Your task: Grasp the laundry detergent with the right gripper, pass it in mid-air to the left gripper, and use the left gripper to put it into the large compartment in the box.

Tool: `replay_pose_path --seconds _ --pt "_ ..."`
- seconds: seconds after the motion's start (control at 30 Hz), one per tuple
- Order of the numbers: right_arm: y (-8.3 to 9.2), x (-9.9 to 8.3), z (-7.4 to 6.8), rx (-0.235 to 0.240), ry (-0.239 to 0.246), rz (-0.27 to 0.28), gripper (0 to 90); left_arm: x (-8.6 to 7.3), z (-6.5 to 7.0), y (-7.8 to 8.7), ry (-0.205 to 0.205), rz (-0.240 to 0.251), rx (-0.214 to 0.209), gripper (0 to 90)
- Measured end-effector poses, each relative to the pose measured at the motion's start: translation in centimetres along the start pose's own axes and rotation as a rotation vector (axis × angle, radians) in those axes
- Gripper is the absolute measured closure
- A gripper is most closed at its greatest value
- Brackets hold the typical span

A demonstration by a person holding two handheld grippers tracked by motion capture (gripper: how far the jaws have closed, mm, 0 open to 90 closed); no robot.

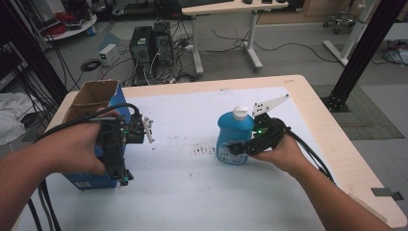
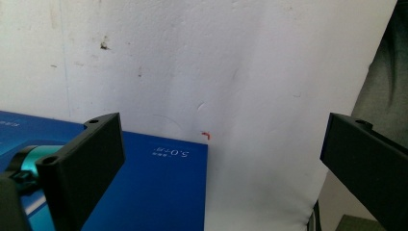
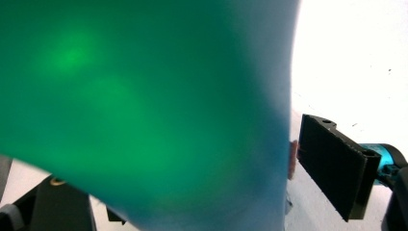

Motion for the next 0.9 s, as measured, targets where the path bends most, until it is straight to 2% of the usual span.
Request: replay_pose_path --seconds 0.4,0.5,0.67,0.77,0.9 --pt "-0.12 0.06 -0.08 -0.003 0.017 0.012 28.4 -0.13 -0.06 -0.08 0.002 0.003 0.003 1.7" --pt "-0.17 0.15 -0.19 0.001 0.04 0.019 32.7 -0.15 -0.11 -0.09 0.001 -0.002 0.002 1.7" --pt "-0.15 0.21 -0.43 0.005 0.048 0.024 36.9 -0.07 -0.09 -0.14 0.0 -0.004 0.001 1.7" --pt "-0.11 0.33 -0.43 -0.005 0.066 0.037 39.4 -0.06 -0.09 -0.15 -0.001 -0.005 0.002 1.7" --pt "0.17 0.59 -0.28 -0.034 0.118 0.05 44.7 -0.07 -0.07 -0.11 0.001 -0.004 0.003 1.7"
Point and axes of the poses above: each handheld gripper's, and its own axes: y roughly backward along the jaws, x roughly out of its top, z roughly to its right, the point moved 8 cm from there along -y, roughly forward along the jaws, and after that the axes turned 7 degrees about z, right-handed, at the moved point
